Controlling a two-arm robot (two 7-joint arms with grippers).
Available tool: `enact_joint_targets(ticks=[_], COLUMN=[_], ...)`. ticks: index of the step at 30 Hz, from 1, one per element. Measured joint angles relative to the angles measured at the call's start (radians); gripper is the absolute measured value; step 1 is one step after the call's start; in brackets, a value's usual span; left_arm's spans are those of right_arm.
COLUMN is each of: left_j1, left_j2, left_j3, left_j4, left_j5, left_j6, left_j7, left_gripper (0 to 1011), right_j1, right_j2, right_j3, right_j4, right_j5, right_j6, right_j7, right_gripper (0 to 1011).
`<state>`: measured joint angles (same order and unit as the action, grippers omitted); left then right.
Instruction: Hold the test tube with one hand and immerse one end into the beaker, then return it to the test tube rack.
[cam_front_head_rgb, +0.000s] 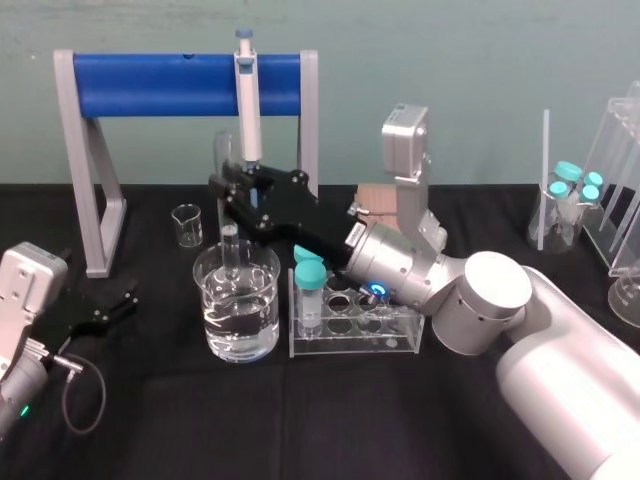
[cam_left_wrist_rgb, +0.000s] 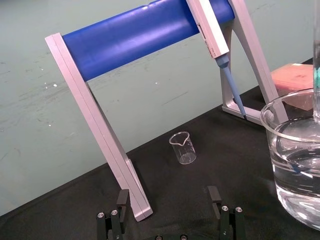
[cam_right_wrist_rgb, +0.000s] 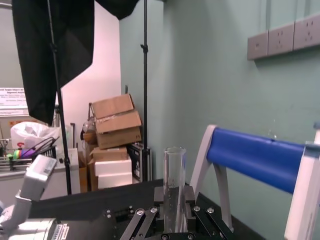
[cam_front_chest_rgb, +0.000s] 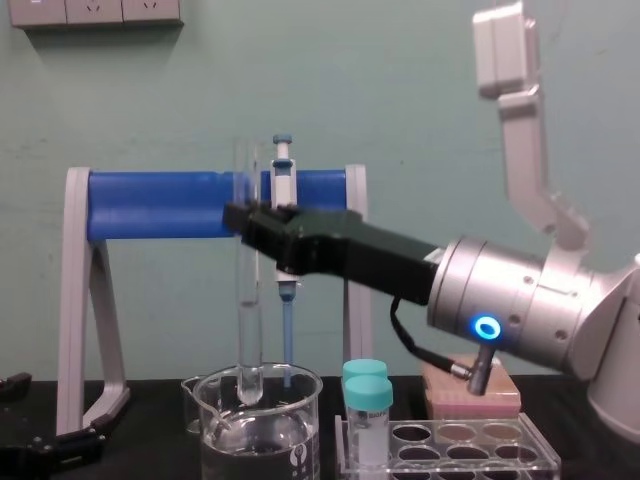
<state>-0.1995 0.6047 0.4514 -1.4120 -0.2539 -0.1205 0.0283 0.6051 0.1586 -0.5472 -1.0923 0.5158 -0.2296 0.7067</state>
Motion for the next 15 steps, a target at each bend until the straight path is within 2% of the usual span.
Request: enact_joint_targets(ticks=[8, 15], left_j1=[0.000, 0.000], left_j2=[0.000, 0.000], left_j3=[0.000, 0.000], left_j4=[0.000, 0.000], left_j5=[0.000, 0.000], left_j6=[0.000, 0.000], left_j7=[0.000, 0.000], left_gripper=[1000, 1000], right_j1=[0.028, 0.036], right_j2=[-0.027, -0.036], right_j3=[-0.009, -0.011], right_j4=[0.083, 0.116], right_j5=[-0.013, -0.020], right_j6=[-0.002, 0.006], right_j7=[0.003, 0.005], right_gripper=[228, 228])
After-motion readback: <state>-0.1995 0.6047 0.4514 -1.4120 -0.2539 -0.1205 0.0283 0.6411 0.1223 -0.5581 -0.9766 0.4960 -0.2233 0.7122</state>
